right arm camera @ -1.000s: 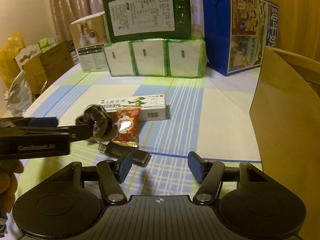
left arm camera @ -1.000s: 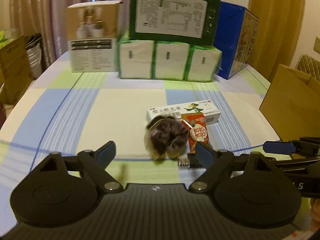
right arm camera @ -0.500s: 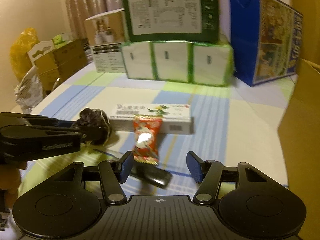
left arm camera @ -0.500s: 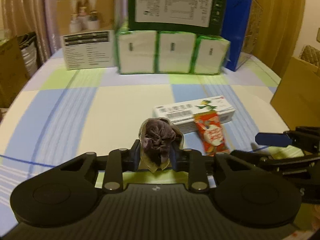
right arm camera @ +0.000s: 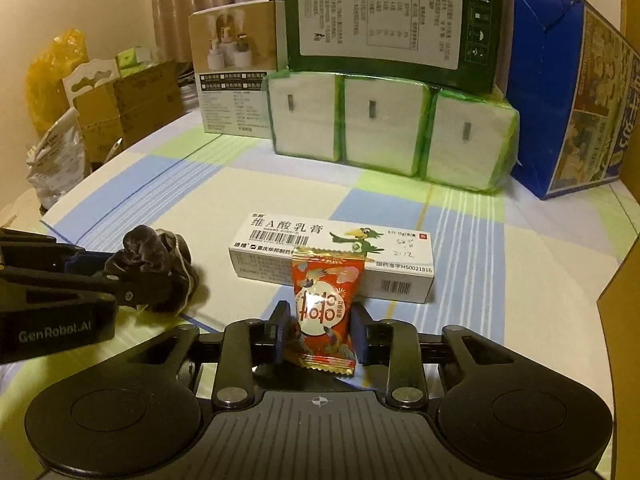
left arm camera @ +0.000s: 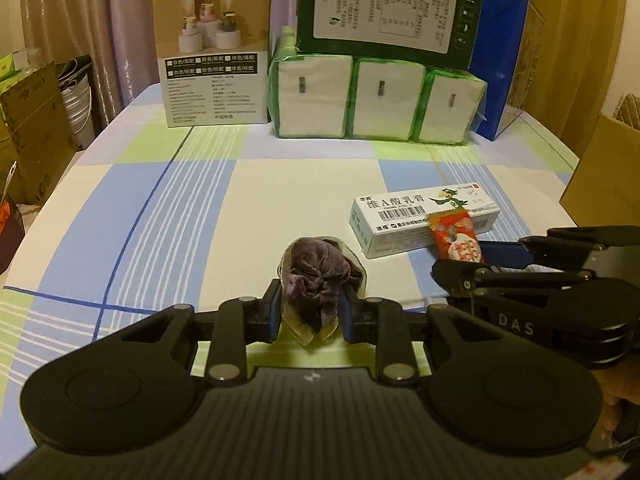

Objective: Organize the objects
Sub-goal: 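Grasp the red candy with the right gripper while the left grasps the brown scrunchie, then carry scrunchie and red candy into the cardboard box and release both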

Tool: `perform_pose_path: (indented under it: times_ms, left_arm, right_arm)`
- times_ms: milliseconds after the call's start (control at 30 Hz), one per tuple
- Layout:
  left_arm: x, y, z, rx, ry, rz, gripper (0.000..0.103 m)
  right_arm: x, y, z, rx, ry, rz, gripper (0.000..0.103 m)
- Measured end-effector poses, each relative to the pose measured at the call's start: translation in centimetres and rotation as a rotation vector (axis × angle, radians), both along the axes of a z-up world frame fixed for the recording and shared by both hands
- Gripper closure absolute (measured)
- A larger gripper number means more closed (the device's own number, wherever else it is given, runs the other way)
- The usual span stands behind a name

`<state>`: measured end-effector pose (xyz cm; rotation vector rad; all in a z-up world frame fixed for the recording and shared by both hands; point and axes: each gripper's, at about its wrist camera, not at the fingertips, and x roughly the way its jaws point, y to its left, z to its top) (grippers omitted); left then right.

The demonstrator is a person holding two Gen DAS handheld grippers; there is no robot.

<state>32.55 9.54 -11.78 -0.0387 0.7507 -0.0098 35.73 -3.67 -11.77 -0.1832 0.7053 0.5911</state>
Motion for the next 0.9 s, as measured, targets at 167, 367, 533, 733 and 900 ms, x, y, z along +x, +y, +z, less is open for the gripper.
perform_pose_path:
  times_ms: [167, 367, 533, 733, 900]
  left_arm:
    - [-0.1, -0.2, 0.1, -0.021, 0.006, -0.004, 0.082]
    - [-1.3, -1.2, 1.1, -0.010, 0.003, -0.027, 0.082]
    - [-3.7, -2.6, 2.8, -0.009, -0.019, -0.053, 0.082]
    - [-8.5, -3.6, 5.4, -0.041, -0.032, -0.007, 0.082]
    - [-13.6, -4.9, 7.6, -0.078, -0.026, 0.021, 0.082]
  right_arm:
    - [-0.4, -0.8, 0.8, 0.009, -0.005, -0.025, 0.078]
    - [-2.4, -2.9, 2.5, 0.034, 0.024, -0.086, 0.078]
    - [-5.6, -5.0, 4.3, 0.061, 0.042, -0.133, 0.078]
    - [-10.7, -7.4, 6.7, 0.088, 0.048, -0.158, 0.079]
    - [-15.3, -9.6, 8.7, 0.104, 0.083, -0.167, 0.078]
